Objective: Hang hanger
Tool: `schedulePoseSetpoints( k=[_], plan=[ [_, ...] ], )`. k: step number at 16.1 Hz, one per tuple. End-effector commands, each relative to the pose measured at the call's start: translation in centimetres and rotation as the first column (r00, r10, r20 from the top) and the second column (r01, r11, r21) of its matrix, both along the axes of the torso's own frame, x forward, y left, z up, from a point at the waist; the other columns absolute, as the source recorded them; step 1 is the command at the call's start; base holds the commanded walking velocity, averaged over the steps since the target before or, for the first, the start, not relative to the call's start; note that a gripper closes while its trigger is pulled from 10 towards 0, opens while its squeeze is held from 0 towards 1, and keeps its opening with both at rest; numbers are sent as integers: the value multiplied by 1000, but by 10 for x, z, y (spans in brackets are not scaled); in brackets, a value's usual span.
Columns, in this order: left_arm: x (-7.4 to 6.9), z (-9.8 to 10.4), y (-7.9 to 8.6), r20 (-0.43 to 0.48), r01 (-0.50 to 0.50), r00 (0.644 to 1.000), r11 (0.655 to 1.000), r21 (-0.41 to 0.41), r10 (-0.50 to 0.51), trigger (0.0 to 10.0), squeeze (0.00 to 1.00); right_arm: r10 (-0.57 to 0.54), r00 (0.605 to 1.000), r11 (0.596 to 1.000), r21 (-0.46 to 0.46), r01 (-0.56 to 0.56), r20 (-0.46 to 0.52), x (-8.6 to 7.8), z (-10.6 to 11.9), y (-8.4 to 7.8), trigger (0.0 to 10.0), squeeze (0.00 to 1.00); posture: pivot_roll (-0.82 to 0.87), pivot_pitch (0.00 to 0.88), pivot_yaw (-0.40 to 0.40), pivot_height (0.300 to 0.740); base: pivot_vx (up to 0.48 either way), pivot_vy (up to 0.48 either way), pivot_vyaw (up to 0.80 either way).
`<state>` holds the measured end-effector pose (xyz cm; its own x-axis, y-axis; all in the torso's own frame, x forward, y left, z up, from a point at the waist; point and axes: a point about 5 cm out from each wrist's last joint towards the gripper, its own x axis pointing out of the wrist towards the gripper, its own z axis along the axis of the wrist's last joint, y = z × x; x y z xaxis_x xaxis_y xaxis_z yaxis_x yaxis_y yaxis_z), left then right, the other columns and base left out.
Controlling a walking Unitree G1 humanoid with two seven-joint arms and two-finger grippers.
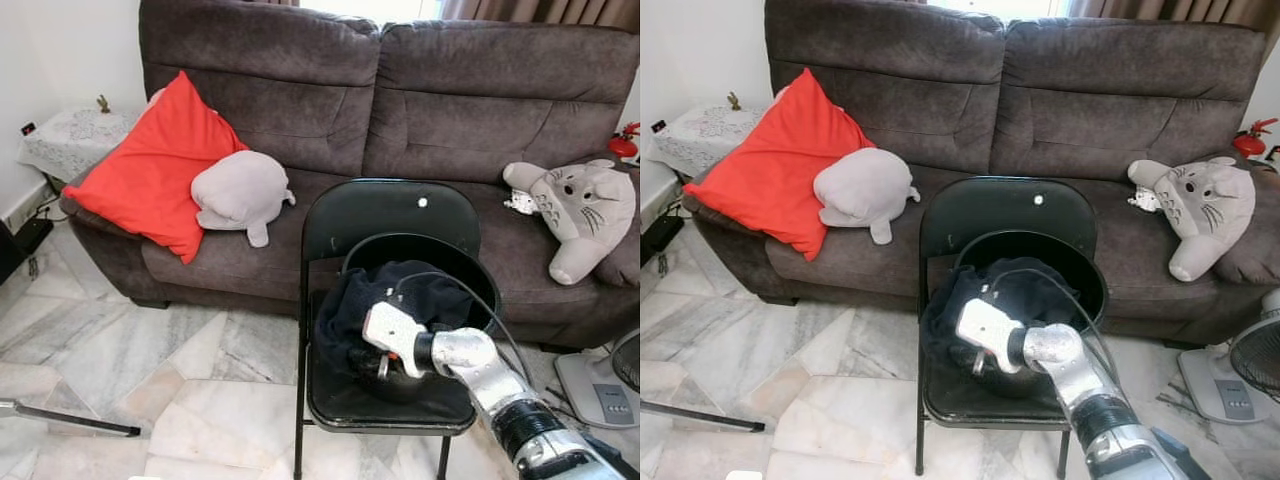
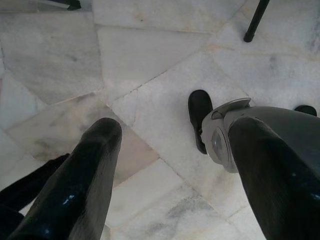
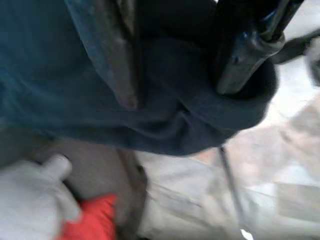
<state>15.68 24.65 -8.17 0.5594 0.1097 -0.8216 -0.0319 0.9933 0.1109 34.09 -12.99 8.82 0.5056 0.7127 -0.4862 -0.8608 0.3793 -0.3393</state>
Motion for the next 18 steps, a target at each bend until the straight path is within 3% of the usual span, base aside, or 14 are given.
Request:
schedulePoseSetpoints(
  k=[1,2,3,10,11,12,16,17,18],
  plan=[
    [-6,-3,-1,-39,14,999,1000,3,-14,10000,0,-42,999,998,-51,44,31,4,1,-4,10000,1000,-54,61,-16,740,0,0,0],
    [-6,-3,-1,-39,15,999,1000,3,-15,10000,0,-61,997,995,-75,64,49,5,-1,-5,10000,655,-56,62,-15,740,0,0,0],
    [-6,-3,-1,-40,16,999,1000,3,-16,10000,0,-77,996,995,-67,80,42,4,-3,-5,10000,0,-55,63,-15,740,0,0,0],
    [-6,-3,-1,-47,22,999,1000,6,-22,10000,0,-104,994,995,0,104,30,-7,-6,-12,10000,0,-66,65,-16,740,0,0,0],
    [-6,-3,-1,-47,24,999,1000,7,-23,10000,0,-101,995,995,7,100,18,-11,-5,-16,10000,667,-66,65,-16,740,0,0,0],
    [-6,-3,-1,-47,24,999,1000,7,-24,10000,0,-103,995,995,9,103,15,-12,-5,-18,10000,1000,-69,64,-18,740,0,0,0],
    [-6,-4,-2,-49,26,998,1000,7,-26,10000,0,-137,991,990,24,136,10,-29,-3,-25,10000,1000,-73,63,-20,740,0,0,0],
    [-6,-4,-1,-51,27,998,1000,8,-27,10000,0,-151,988,988,20,150,17,-34,-1,-28,10000,957,-73,63,-20,740,0,0,0],
    [-6,-4,-1,-52,28,998,1000,8,-28,10000,0,-159,987,987,18,158,23,-36,0,-30,10000,20,-73,63,-20,740,0,0,0]
  ],
)
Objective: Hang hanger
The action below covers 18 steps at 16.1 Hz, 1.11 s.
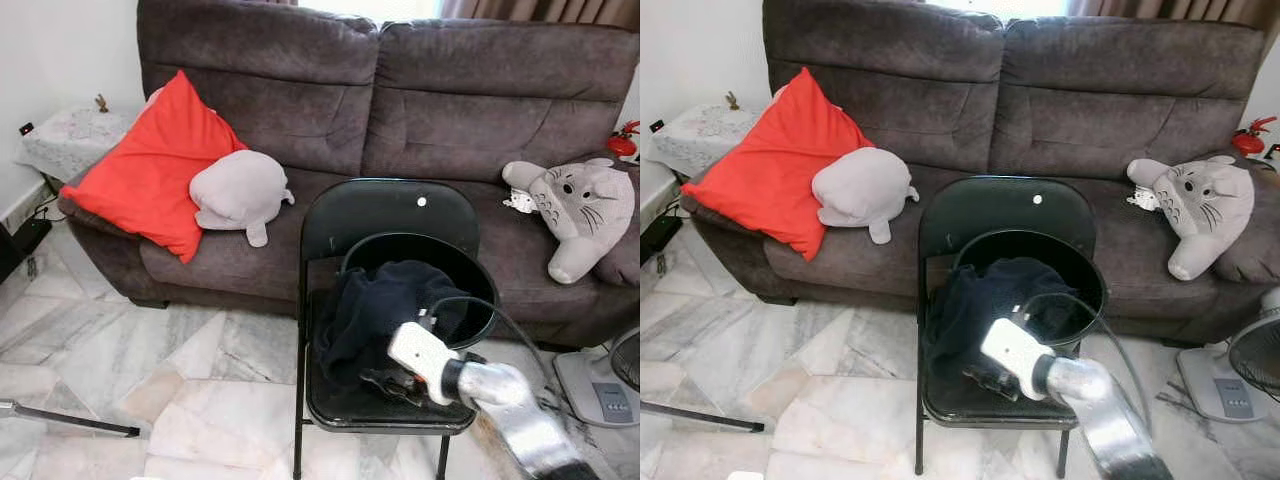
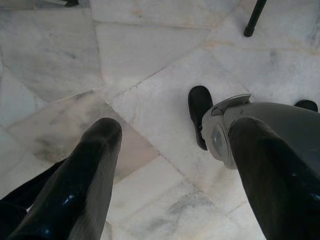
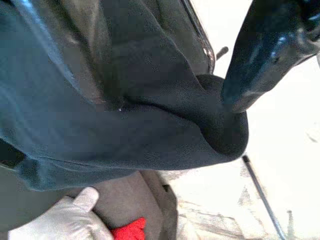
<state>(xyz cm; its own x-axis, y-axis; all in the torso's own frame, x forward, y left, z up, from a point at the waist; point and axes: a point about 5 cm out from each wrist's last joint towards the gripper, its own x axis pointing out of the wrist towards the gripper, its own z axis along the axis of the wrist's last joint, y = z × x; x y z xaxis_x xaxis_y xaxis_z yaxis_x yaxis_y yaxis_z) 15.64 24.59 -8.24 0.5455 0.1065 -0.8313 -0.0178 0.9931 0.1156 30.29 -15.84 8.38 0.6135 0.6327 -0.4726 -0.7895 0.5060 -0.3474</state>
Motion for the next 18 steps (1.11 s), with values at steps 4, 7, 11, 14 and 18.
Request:
schedulePoseSetpoints(
  k=[4,7,11,14,18],
  plan=[
    [-5,-3,-1,-33,17,999,1000,6,-17,10000,0,-126,985,992,37,123,121,-7,18,-5,10000,0,-82,55,-27,740,0,0,0],
    [-5,-3,-1,-36,28,999,1000,7,-28,10000,0,-472,881,839,305,450,-1,-12,16,-14,10000,0,-89,45,-21,740,0,0,0],
    [-6,-3,-1,-38,38,999,999,9,-37,10000,0,-521,836,853,64,519,171,-21,8,-44,10000,0,-96,38,-19,740,0,0,0],
    [-6,-3,-1,-39,41,998,999,6,-40,10000,0,-455,799,827,-145,542,393,-26,25,-76,10000,0,-101,30,-24,740,0,0,0],
    [-7,-3,-1,-48,50,998,999,4,-50,10000,0,-123,861,778,-491,392,493,-35,18,-89,10000,0,-109,35,-21,740,0,0,0]
  ],
)
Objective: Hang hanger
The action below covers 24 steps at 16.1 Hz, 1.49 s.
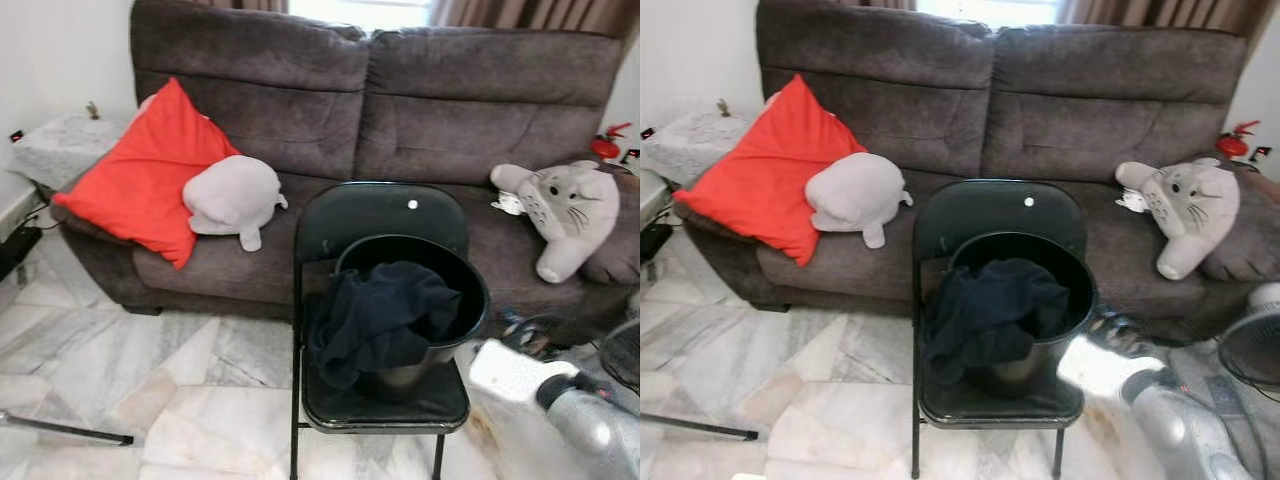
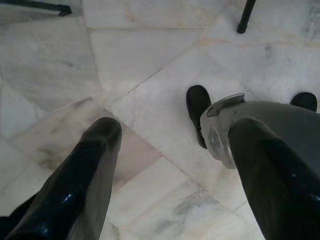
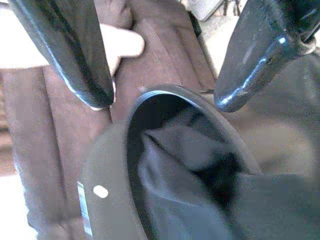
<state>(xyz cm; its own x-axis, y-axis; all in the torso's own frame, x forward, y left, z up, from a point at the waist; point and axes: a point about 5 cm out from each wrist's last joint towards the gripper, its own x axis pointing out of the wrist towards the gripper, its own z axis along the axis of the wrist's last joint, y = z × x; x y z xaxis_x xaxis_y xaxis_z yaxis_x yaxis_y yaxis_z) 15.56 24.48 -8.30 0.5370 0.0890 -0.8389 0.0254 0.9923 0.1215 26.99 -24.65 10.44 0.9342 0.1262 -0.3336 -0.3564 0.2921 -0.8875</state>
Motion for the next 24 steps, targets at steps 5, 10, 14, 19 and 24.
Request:
schedulePoseSetpoints(
  k=[5,10,14,19,24],
  plan=[
    [-5,-2,2,-11,-23,1000,1000,-4,23,10000,0,-184,961,847,530,49,205,14,19,25,10000,0,-89,45,-25,740,0,0,0],
    [-4,-1,2,2,-15,1000,1000,-11,15,10000,0,-414,910,407,902,146,40,-14,-3,55,10000,0,-104,57,-13,740,0,0,0],
    [-3,0,1,7,-10,1000,999,-37,10,10000,0,-406,914,358,923,138,21,-12,0,61,10000,0,-103,58,-17,740,0,0,0],
    [-3,-1,0,-3,2,1000,999,-38,-3,10000,0,-387,922,361,923,134,18,-6,2,67,10000,0,-100,61,-21,740,306,0,0],
    [-3,-1,0,-5,8,1000,999,-39,-8,10000,0,-384,923,364,921,139,13,-4,0,70,10000,0,-97,62,-23,740,328,0,0]
  ],
)
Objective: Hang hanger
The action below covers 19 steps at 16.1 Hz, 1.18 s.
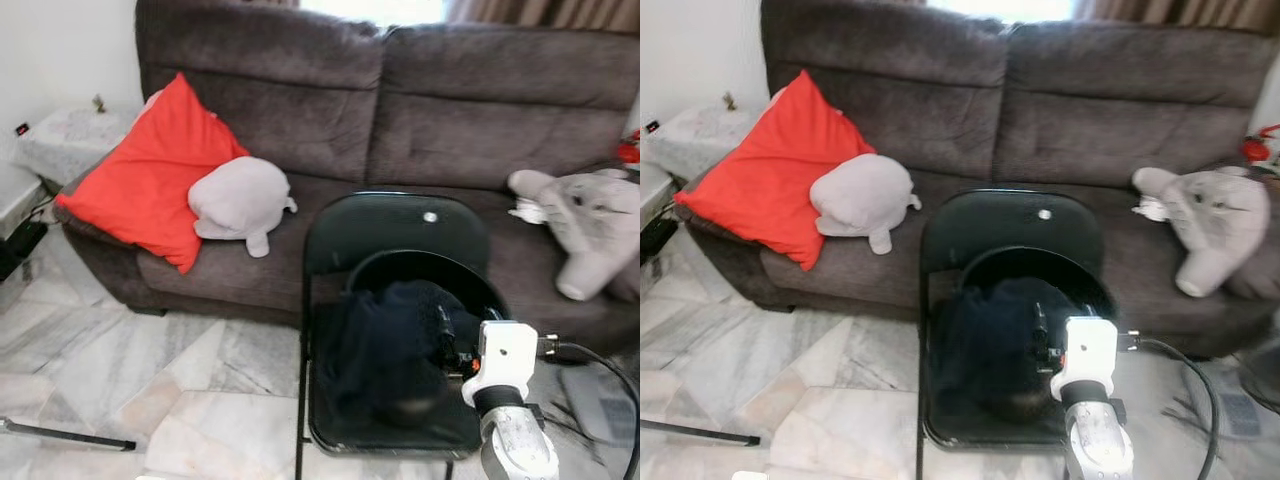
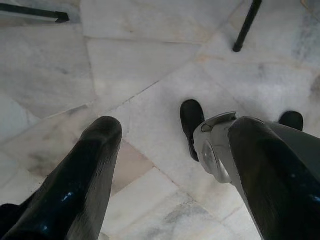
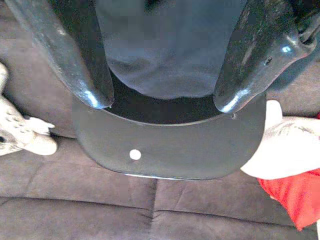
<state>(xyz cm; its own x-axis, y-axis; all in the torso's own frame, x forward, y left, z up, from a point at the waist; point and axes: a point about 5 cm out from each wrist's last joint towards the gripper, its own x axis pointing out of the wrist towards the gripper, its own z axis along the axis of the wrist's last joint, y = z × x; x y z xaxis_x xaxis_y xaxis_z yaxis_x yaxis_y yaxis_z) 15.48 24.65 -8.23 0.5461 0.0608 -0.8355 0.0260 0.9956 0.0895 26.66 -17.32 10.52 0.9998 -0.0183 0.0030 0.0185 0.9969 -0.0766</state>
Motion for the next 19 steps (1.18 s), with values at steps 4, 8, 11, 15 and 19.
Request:
schedulePoseSetpoints(
  k=[4,8,11,15,19],
  plan=[
    [-3,-2,-2,-16,9,1000,1000,-5,-9,10000,0,-27,1000,1000,-1,27,-9,-1,-1,-4,10000,0,-97,62,-23,740,327,0,0],
    [-2,-1,-1,-15,14,1000,1000,5,-13,10000,0,-33,999,999,-38,33,2,-5,0,-5,10000,0,-101,63,-24,740,0,0,0],
    [-2,-1,-1,-17,18,1000,1000,9,-18,10000,0,3,998,961,-277,13,58,-22,12,-10,10000,0,-108,62,-24,740,0,0,0],
    [-2,-1,0,-22,30,999,999,14,-30,10000,0,291,953,574,-781,-246,-86,-43,18,-19,10000,0,-127,56,-22,740,0,0,0],
    [-2,-1,0,-27,43,999,999,14,-42,10000,0,475,820,220,-859,-462,-320,-57,8,-18,10000,0,-139,46,-15,740,0,0,0]
  ],
)
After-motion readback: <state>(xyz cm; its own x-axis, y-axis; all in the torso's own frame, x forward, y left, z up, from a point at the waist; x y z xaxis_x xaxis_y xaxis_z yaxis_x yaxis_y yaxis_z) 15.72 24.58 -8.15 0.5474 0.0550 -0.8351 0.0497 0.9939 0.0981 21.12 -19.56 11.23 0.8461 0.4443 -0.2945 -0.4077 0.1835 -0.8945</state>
